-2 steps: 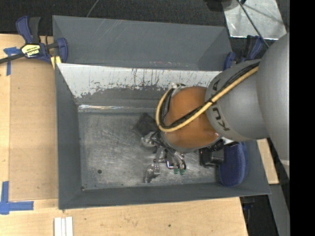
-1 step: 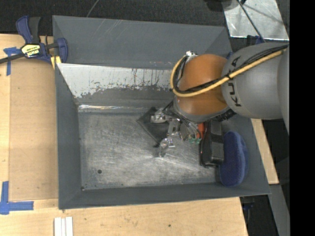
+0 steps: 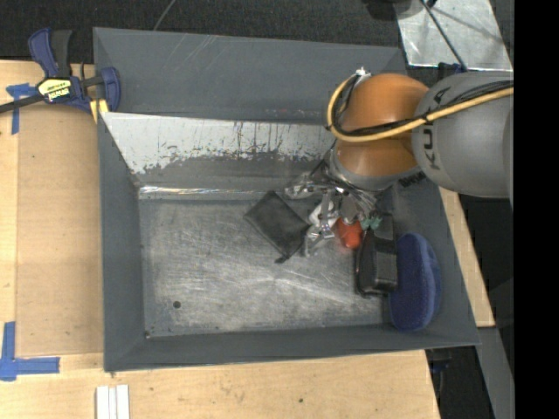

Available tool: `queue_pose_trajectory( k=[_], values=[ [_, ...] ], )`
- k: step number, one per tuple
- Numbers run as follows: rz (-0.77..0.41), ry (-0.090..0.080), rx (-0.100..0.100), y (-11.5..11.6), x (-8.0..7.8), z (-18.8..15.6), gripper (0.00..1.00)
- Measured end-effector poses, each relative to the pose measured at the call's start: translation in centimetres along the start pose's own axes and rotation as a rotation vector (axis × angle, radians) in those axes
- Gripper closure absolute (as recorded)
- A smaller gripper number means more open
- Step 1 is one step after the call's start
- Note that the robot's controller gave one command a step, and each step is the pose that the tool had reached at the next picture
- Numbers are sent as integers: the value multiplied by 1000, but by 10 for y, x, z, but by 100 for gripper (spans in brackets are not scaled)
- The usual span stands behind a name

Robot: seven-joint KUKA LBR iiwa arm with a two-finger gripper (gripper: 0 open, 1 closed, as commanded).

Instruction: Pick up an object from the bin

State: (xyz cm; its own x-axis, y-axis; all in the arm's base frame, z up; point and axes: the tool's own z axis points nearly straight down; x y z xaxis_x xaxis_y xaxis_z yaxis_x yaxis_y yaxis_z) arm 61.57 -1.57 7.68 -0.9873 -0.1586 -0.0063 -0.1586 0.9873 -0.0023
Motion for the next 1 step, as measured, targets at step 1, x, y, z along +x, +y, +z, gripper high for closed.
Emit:
queue_pose_trajectory(
  k=[1],
  values=[
    [1, -11, -1, 2, -3, -4, 100]
  ],
)
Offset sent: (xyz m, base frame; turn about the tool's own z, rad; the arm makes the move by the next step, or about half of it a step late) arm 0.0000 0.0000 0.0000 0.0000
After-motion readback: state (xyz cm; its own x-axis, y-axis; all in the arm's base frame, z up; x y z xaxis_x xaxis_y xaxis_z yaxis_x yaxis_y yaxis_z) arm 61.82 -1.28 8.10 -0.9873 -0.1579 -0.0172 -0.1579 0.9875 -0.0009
